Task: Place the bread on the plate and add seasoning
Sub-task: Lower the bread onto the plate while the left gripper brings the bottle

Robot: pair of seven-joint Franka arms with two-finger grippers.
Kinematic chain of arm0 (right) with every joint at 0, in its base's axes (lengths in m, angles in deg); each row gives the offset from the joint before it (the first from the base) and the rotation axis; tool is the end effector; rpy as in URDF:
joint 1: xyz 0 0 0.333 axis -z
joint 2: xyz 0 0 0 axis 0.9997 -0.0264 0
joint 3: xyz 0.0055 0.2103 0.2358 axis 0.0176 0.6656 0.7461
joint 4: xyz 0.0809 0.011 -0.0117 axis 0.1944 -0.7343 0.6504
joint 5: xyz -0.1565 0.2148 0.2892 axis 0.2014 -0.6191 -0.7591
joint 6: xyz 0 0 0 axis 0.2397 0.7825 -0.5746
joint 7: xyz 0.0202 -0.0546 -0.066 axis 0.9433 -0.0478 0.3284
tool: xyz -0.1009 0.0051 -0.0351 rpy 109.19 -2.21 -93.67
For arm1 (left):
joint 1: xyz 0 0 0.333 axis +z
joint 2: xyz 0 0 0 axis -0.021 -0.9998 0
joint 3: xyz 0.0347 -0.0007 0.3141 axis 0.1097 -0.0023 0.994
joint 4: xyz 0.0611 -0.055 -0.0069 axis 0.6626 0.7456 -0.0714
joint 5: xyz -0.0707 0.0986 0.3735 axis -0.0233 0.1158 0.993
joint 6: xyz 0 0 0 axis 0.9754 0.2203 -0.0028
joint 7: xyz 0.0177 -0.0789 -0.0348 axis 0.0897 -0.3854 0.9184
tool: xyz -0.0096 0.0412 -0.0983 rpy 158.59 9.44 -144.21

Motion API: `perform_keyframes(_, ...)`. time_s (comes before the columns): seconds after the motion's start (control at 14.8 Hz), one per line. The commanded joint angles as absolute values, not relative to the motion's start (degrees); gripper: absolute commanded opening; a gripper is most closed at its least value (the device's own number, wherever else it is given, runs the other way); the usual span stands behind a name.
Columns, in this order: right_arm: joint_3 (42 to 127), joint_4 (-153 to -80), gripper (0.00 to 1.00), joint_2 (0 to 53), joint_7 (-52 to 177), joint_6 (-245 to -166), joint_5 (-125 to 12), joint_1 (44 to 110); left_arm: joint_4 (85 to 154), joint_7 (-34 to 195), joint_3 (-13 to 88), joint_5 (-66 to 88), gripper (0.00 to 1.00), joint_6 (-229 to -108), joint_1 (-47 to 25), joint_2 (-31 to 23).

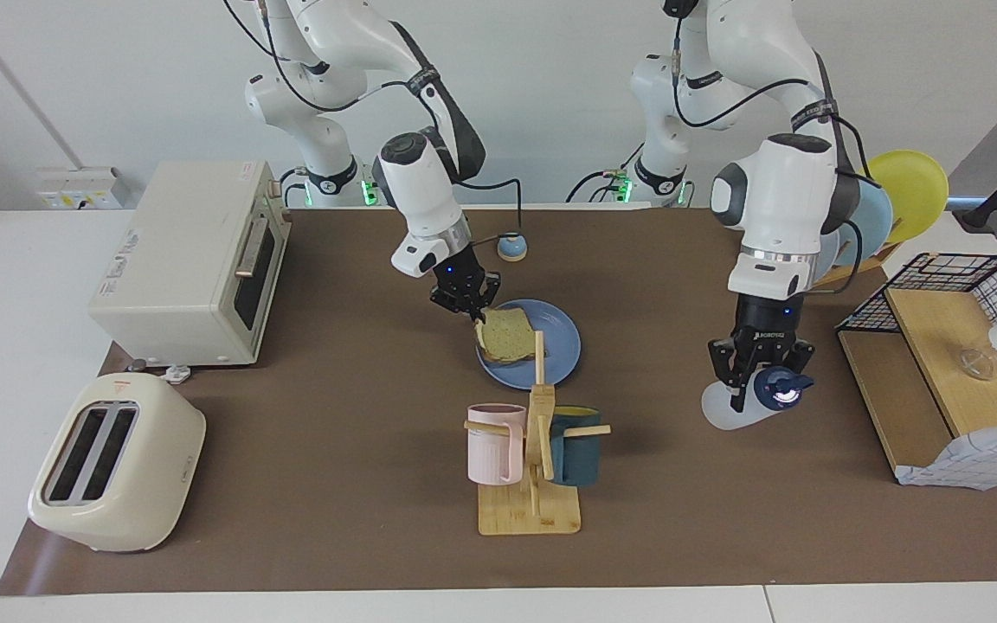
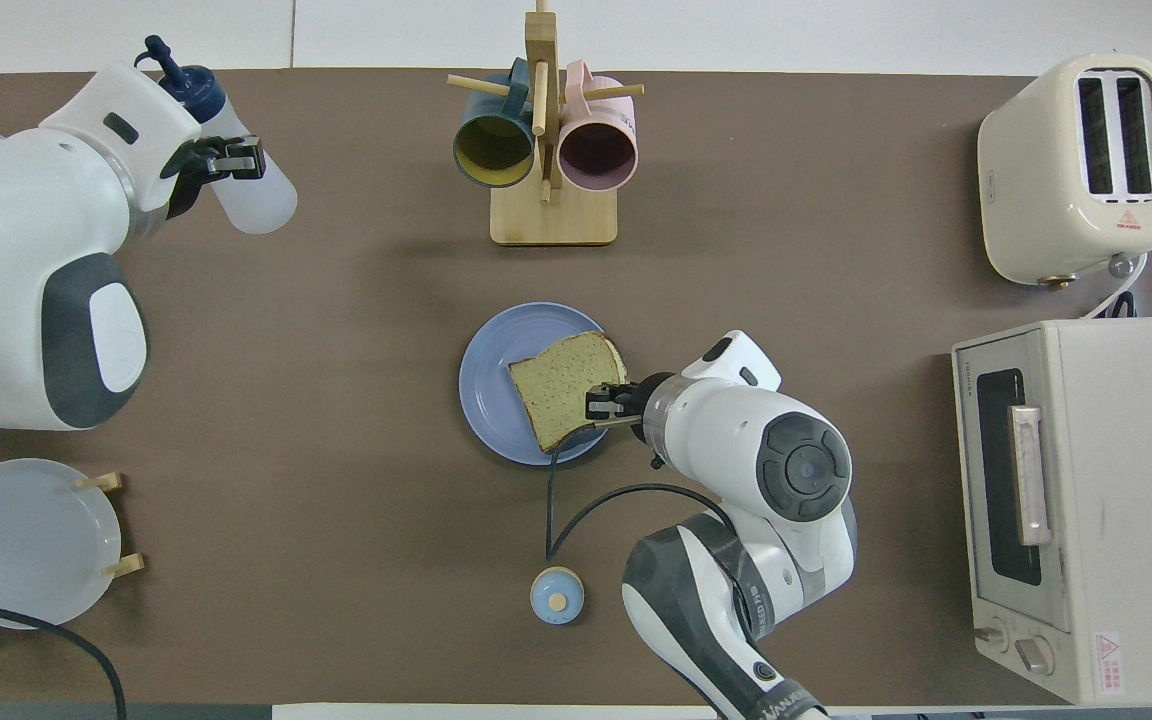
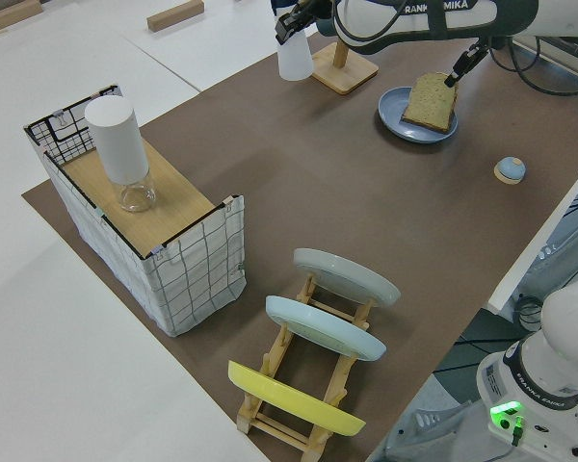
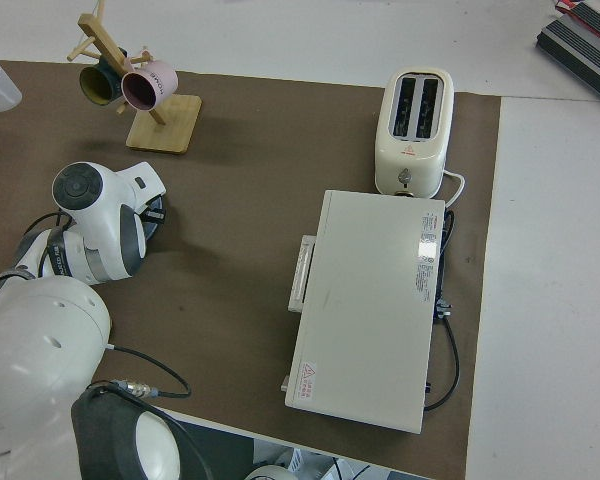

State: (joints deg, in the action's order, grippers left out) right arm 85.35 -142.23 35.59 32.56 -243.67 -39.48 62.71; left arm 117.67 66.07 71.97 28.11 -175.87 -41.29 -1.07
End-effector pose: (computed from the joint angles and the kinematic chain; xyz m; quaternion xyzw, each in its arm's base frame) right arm 0.4739 0.3024 0.3512 -0.9824 0.0055 -0.1158 0.1468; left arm 0.6183 -0.1345 0.5143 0.9594 -0.0531 0.2727 0.0491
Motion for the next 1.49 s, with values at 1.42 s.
perform_keyframes(1.42, 85.9, -101.0, 0.94, 37.9, 18.1, -203.8, -59.5, 72.9, 117.9, 30.5, 61.4, 29.2, 0.00, -130.2, -45.5, 21.6)
